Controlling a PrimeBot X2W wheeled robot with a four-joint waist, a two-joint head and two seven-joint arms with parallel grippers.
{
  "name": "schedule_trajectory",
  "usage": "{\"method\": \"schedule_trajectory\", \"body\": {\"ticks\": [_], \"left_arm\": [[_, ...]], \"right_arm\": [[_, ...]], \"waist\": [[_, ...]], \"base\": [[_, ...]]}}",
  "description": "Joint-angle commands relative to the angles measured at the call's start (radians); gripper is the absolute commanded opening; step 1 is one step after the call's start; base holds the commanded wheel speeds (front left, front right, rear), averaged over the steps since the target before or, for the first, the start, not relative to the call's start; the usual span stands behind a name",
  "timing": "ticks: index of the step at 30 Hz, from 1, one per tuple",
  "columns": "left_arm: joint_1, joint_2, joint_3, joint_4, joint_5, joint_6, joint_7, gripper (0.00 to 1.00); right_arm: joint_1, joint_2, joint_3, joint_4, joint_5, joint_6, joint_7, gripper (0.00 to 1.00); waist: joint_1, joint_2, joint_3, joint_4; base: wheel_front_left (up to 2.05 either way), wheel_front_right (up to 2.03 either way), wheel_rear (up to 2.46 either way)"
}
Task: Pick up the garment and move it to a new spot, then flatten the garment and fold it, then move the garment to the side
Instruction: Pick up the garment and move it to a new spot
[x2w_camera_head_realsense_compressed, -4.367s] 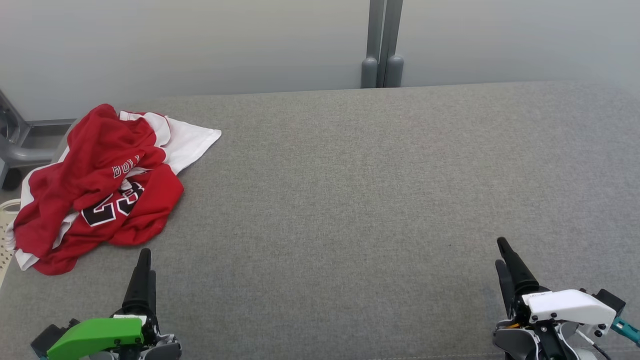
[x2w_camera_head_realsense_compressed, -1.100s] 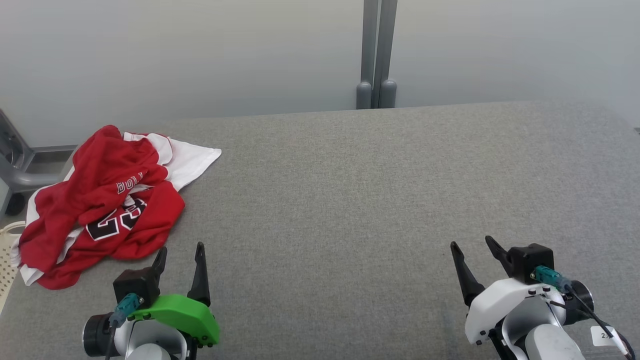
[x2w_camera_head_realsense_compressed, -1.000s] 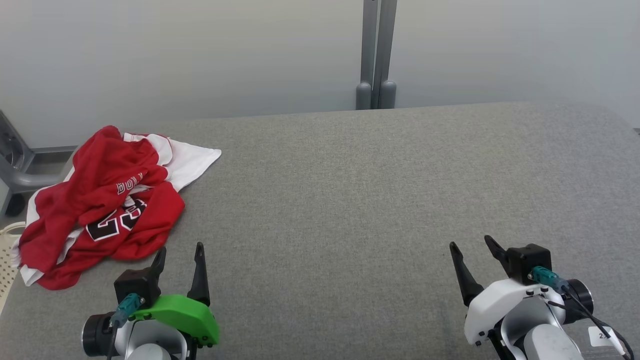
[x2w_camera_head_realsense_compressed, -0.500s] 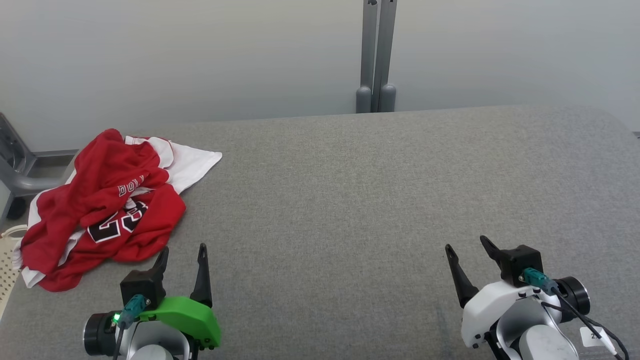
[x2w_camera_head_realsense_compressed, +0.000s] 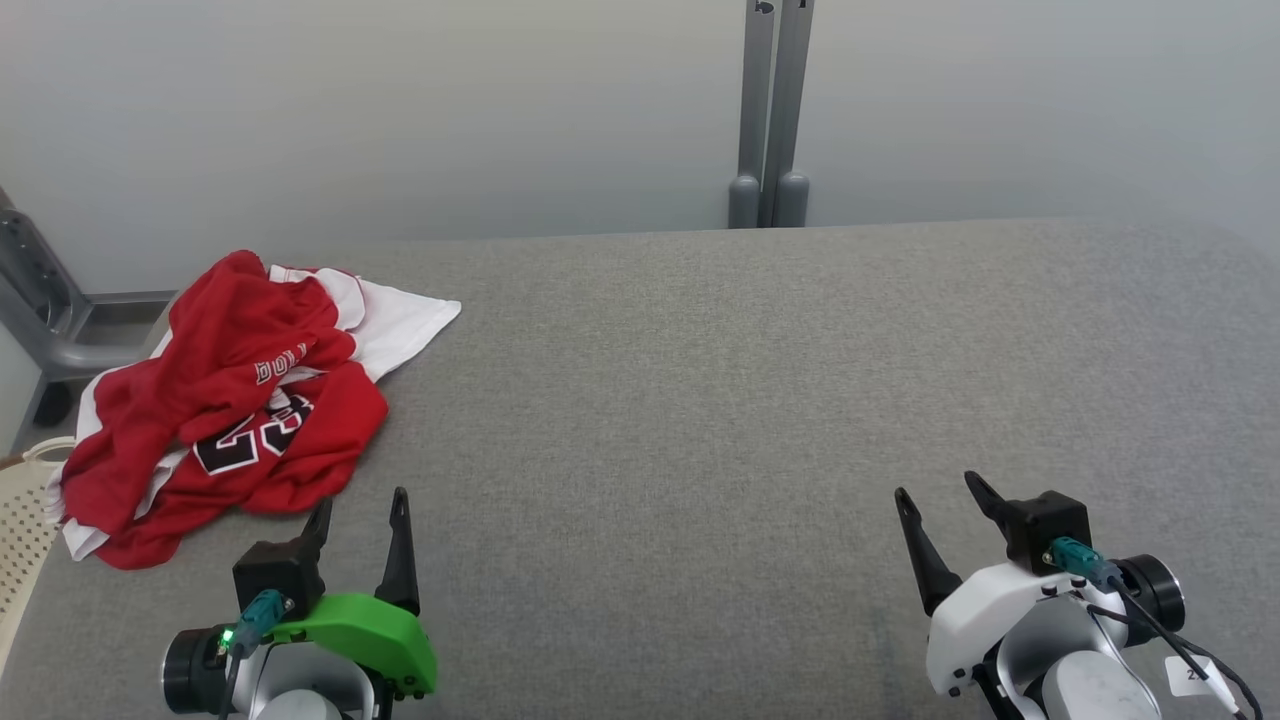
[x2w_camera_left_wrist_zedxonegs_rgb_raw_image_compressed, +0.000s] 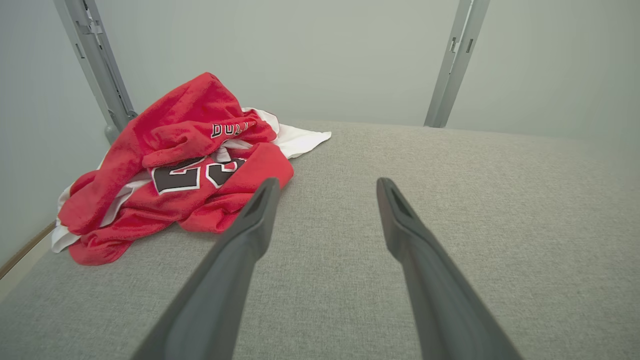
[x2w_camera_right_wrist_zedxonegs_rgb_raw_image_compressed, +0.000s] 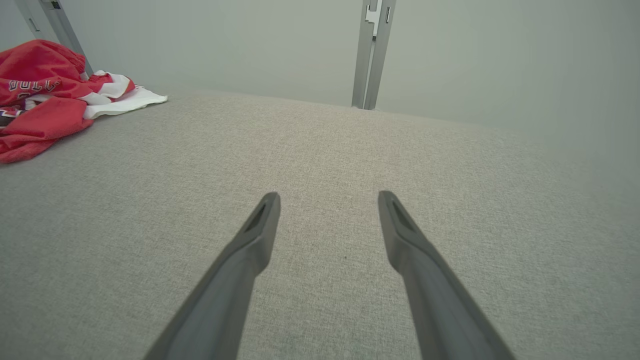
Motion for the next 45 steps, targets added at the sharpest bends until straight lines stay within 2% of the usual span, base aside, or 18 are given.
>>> {"method": "schedule_trajectory", "body": {"ticks": [1,7,15,26,39,43,45], "left_arm": [[-0.001,0.008,0.002,-0.002,-0.005,0.005,-0.006,1.0],[0.011,0.015,-0.001,-0.005,-0.01,0.008,0.005,1.0],[0.023,0.036,-0.002,-0.019,-0.014,0.017,0.026,1.0],[0.045,0.066,0.009,-0.066,-0.03,0.034,0.07,1.0],[0.031,0.076,-0.002,-0.091,-0.032,0.048,0.103,1.0],[-0.028,0.08,-0.028,-0.06,-0.015,0.046,0.161,1.0],[-0.103,0.073,-0.035,-0.012,-0.033,0.035,0.238,1.0]], "right_arm": [[0.005,-0.003,-0.002,-0.007,0.003,0.0,-0.005,1.0],[0.015,-0.003,-0.011,-0.005,0.02,0.0,-0.015,1.0],[0.015,-0.003,-0.004,0.007,0.049,0.0,-0.036,1.0],[0.007,-0.003,0.011,0.047,0.099,0.0,-0.074,1.0],[-0.012,-0.004,0.024,0.068,0.127,0.0,-0.092,1.0],[-0.005,-0.004,0.019,0.067,0.139,0.0,-0.087,1.0],[-0.001,-0.004,0.017,0.053,0.134,0.0,-0.08,1.0]], "waist": [[0.0,0.0,0.003,0.022],[0.0,0.0,-0.005,0.086],[0.0,0.0,-0.021,0.209],[0.0,0.0,-0.026,0.331],[0.0,0.0,0.003,0.384],[0.0,0.0,0.014,0.395],[0.0,0.0,0.031,0.393]], "base": [[0.0,0.0,0.0],[0.0,0.0,0.0],[0.0,0.0,0.0],[0.0,0.0,0.0],[0.0,0.0,0.0],[0.0,0.0,0.0],[0.0,0.0,0.0]]}}
